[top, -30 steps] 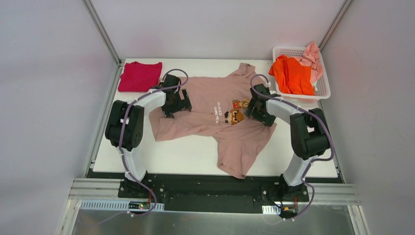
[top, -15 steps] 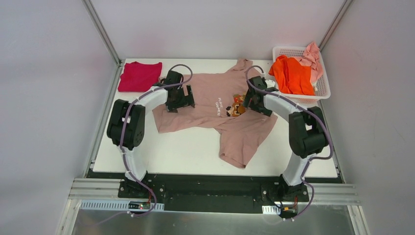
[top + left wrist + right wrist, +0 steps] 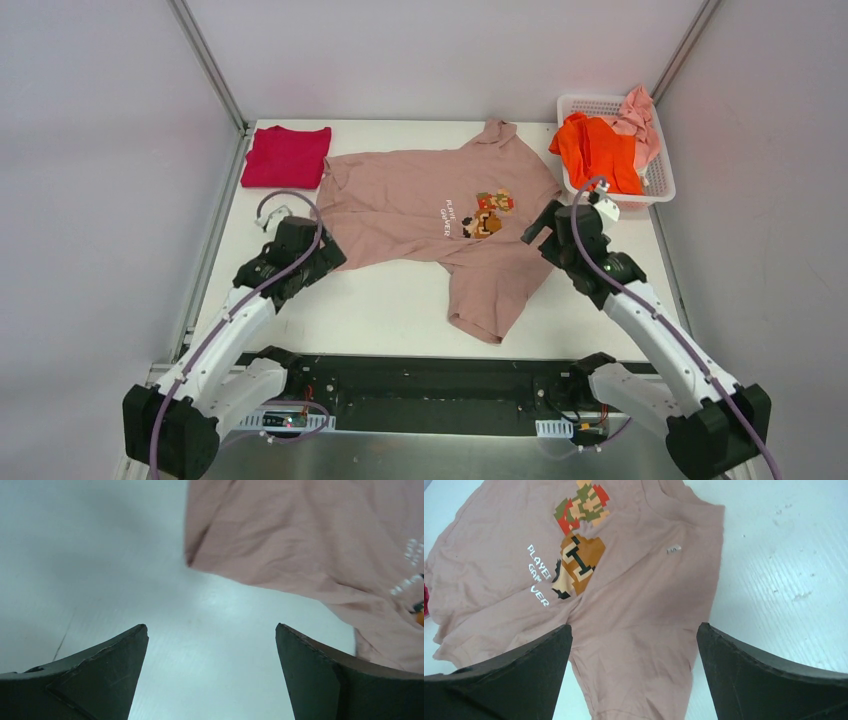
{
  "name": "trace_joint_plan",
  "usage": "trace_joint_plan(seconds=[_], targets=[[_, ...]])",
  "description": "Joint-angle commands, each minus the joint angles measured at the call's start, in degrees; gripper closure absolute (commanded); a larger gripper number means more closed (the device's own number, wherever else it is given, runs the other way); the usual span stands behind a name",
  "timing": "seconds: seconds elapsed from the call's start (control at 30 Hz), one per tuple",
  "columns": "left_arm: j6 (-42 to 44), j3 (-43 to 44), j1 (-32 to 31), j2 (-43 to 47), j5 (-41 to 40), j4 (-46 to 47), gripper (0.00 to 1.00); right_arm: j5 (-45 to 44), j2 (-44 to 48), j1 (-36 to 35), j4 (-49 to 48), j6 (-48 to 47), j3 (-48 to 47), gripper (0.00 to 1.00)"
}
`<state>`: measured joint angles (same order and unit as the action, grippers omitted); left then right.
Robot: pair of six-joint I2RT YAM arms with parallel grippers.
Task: Fold and stack the t-shirts
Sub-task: Flatten out the tshirt
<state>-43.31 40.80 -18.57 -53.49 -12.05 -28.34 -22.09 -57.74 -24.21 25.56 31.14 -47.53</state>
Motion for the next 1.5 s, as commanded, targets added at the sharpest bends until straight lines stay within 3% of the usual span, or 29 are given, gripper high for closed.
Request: trace_joint_plan(seconds=[0.0,0.13,0.23,0.43,0.73,0.83,0.93,0.97,1.03,1.17,1.27,1.47], targets=[[-9.6,-5.9,2.7,3.8,-7.5,-4.5,0.01,2.4,6.5,0.6,-3.9,4.9,5.8,0.01],[-10.5,-5.5,4.5,0.4,-7.7,-3.0,0.04,5.1,7.8,0.6,-4.9,5.0,7.2,0.01],[-10.7,-5.0,6.4,-5.4,-3.9,0.3,0.13,5.6,6.5,0.6,-4.3,4.8,6.8,0.01],[-10.6,-3.9,8.4,-17.7,2.7,9.2,0.21,6.4,2.8,0.6,-1.9,3.4,5.5,0.01],[-10.9,-4.1,8.7,-24.6,4.8,14.1,0.36,5.9,2.5,0.6,-1.7,3.2,6.5,0.00],[-10.8,-4.0,8.8,-25.8,5.6,14.8,0.48,5.9,2.3,0.6,-1.2,3.2,6.5,0.01],[-10.8,-4.2,8.8,-26.2,6.7,15.4,0.67,5.7,2.1,0.6,-0.5,3.4,6.4,0.01],[-11.0,-4.4,8.8,-26.0,7.2,15.8,0.74,5.7,2.1,0.6,-0.1,3.4,6.4,0.01],[-11.0,-4.9,8.8,-25.7,8.0,16.3,1.00,6.0,2.0,0.6,0.9,3.4,6.3,0.01],[-9.5,-5.0,8.8,-24.3,9.2,17.3,1.00,8.0,1.3,-0.7,6.8,3.6,4.5,0.01],[-8.3,-5.4,8.8,-22.4,8.9,17.3,1.00,7.6,0.0,-7.4,11.8,5.0,3.1,0.01],[-7.3,-7.9,8.8,-17.9,6.8,17.2,1.00,2.8,-5.6,-18.4,24.2,18.2,3.2,0.06]])
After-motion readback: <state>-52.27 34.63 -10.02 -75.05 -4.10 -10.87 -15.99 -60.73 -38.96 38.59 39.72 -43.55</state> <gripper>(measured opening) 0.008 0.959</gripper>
